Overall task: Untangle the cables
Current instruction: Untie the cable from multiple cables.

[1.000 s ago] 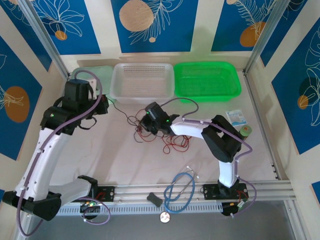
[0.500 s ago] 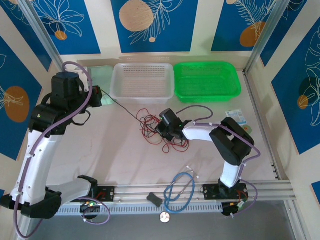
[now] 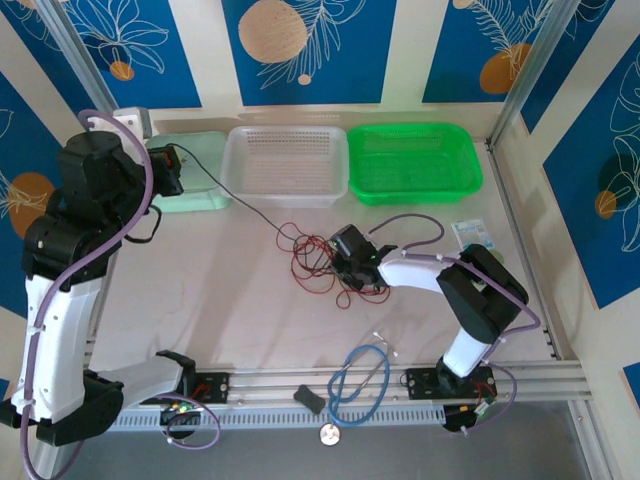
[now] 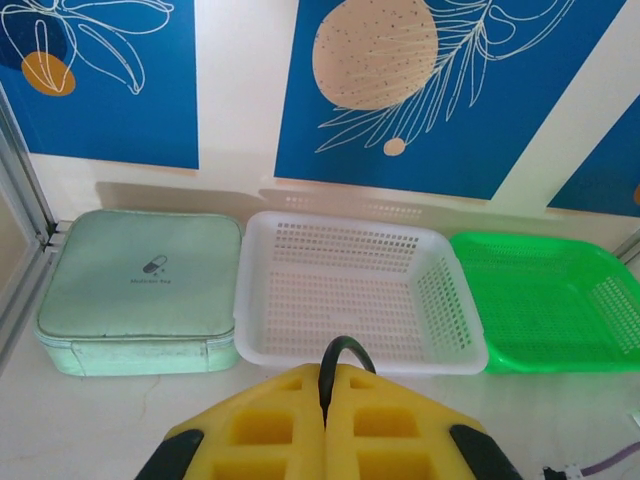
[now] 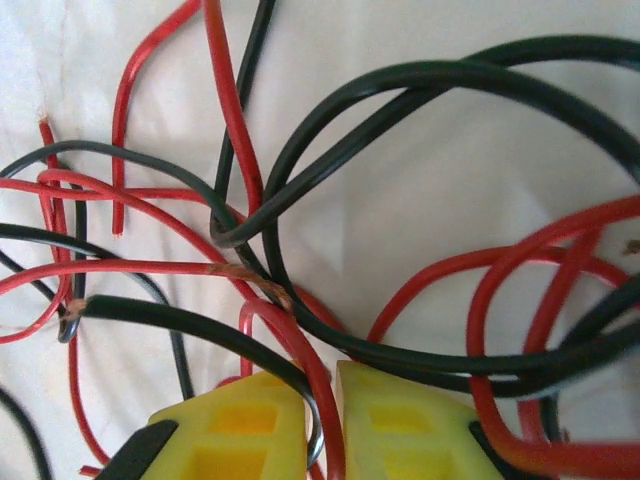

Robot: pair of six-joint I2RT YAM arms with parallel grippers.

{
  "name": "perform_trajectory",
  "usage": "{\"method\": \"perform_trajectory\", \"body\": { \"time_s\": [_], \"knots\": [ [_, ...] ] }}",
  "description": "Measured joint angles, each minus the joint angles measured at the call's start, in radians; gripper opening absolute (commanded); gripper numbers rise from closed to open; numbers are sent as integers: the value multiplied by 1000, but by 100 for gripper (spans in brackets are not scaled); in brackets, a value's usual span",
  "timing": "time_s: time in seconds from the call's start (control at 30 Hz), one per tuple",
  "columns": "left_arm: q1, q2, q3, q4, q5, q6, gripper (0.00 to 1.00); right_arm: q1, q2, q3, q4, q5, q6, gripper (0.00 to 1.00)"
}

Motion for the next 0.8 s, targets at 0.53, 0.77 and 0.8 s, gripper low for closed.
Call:
{"method": "perform_trajectory", "body": {
  "time_s": [0.53, 0.77, 0.8],
  "knots": [
    [0, 60, 81, 20, -64, 47, 0, -54, -158, -25, -275, 212, -101, 0],
    [0, 70, 90, 21, -132, 87, 0, -131, -204, -82, -344, 280, -128, 0],
    [0, 71, 90, 21, -138, 91, 0, -140, -210, -91, -349, 284, -130, 0]
  ]
}}
